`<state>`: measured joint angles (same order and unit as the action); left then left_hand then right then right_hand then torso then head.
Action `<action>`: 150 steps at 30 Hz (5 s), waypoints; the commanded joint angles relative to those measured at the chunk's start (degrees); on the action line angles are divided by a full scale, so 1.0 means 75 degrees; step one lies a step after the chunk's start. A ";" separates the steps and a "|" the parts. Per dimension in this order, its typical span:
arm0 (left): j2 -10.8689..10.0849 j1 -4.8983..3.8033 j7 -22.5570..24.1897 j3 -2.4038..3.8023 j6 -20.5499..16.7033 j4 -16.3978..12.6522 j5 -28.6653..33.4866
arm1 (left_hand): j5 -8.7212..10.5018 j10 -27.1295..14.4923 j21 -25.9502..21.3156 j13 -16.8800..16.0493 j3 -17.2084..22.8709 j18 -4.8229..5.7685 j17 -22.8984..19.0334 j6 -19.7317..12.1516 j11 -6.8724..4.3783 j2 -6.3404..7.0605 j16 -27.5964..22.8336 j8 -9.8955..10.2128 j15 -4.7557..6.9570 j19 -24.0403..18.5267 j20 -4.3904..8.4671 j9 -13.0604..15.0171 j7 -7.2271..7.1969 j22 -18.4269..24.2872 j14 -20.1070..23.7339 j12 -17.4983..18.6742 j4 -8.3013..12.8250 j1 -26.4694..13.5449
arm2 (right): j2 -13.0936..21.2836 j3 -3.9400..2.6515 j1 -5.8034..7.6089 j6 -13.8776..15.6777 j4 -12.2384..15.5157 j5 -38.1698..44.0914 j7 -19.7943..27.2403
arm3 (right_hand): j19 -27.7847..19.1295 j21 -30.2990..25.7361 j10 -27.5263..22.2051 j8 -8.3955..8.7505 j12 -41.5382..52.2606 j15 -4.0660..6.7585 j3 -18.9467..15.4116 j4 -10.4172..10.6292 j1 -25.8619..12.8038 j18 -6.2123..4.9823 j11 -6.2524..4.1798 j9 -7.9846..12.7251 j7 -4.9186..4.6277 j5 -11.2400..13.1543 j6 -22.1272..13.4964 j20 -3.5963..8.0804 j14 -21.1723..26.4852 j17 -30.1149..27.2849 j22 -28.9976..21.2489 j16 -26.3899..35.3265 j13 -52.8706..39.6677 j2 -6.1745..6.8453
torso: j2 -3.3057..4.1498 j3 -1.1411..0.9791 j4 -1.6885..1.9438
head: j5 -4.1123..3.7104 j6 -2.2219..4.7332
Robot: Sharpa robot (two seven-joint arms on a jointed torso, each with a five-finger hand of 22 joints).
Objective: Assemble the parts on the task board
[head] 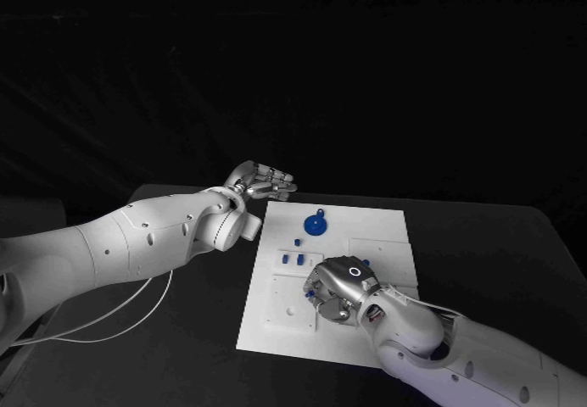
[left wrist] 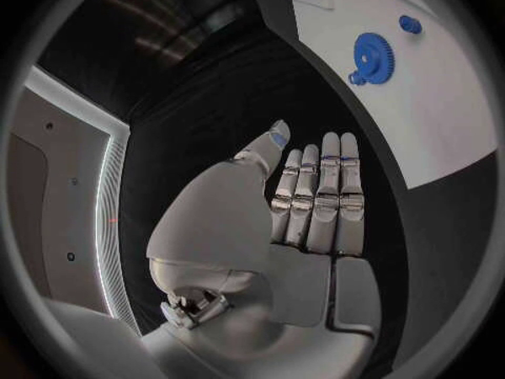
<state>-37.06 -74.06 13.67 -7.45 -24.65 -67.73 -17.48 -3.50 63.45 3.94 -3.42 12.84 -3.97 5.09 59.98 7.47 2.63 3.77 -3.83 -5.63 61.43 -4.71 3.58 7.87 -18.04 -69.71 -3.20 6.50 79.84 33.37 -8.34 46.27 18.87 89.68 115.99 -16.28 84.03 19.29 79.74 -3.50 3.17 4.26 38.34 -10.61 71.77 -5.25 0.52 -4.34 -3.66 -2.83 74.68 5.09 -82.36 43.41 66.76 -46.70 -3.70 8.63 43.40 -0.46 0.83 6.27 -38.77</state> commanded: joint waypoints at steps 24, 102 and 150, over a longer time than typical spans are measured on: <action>0.0013 -0.0009 0.0034 0.0008 0.0106 -0.0006 -0.0017 | -0.0039 -0.0053 0.0026 -0.0001 0.0000 0.0028 -0.0018 0.0023 0.0019 -0.0059 -0.0028 0.0024 -0.0022 -0.0057 0.0007 0.0000 0.0038 0.0043 0.0081 -0.0023 0.0009 -0.0005 | -0.0055 0.0004 -0.0039 0.0014 0.0026 0.0265 -0.0382 | 0.0277 0.0144 0.0076 -0.0027 0.0038 0.0013 0.0056 -0.0036 0.0014 -0.0146 -0.0019 -0.0009 -0.0014 -0.0021 0.0074 0.0078 -0.0034 0.0016 0.0086 -0.0023 -0.0008 -0.0063 | -0.0002 0.0005 0.0001 | -0.0026 0.0021; 0.0067 -0.0008 -0.0173 0.0006 0.0265 0.0052 -0.0065 | -0.0016 -0.0147 0.0017 -0.0003 -0.0121 0.0021 -0.0016 -0.0007 0.0049 -0.0053 -0.0029 0.0024 -0.0073 -0.0081 -0.0054 0.0000 0.0045 0.0346 0.0216 -0.0024 -0.0041 0.0005 | -0.0241 -0.0009 0.0074 -0.0531 -0.0074 -0.0173 -0.0332 | 0.0257 -0.0639 -0.1912 -0.0011 0.0033 -0.0404 -0.1593 0.0537 0.0109 -0.0525 0.0555 0.0087 -0.0188 -0.0204 -0.1137 -0.0352 0.0235 -0.0399 -0.0354 -0.0078 0.0030 0.0552 | 0.0001 0.0000 0.0003 | -0.0062 -0.0031; -0.0089 -0.0008 0.0156 0.0006 0.0417 -0.0023 -0.0017 | -0.0027 0.0116 0.0041 0.0000 -0.0052 0.0070 0.0010 -0.0017 -0.0030 -0.0086 -0.0028 0.0023 -0.0014 -0.0025 0.0000 0.0001 0.0037 0.0513 0.0084 -0.0023 -0.0029 -0.0050 | 0.1428 -0.1479 0.0064 -0.1590 0.0251 -0.1440 -0.0120 | 0.0270 -0.0462 -0.2333 -0.0005 0.0030 -0.0481 -0.3107 0.1004 0.0791 -0.0563 0.0662 0.0101 -0.0126 -0.0065 -0.1879 -0.0440 0.0225 -0.0635 -0.0745 -0.0229 0.0035 0.0491 | -0.0012 0.0012 -0.0021 | -0.0159 0.0045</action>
<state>-37.77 -74.05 13.97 -7.45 -22.44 -67.78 -17.65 -3.50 64.07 3.94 -3.42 12.10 -3.97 5.12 59.77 7.25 2.37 3.77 -3.83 -5.73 61.23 -4.90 3.58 8.08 -14.27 -68.79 -3.20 6.39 79.57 44.25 -19.40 46.77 9.88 91.77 102.03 -16.72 83.92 15.96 62.04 -3.77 3.22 0.68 14.70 -3.01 77.27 -8.81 5.73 -3.66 -4.58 -3.50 60.49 2.11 -80.80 38.72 61.24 -48.04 -3.41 12.33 43.31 -0.37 0.62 5.05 -38.40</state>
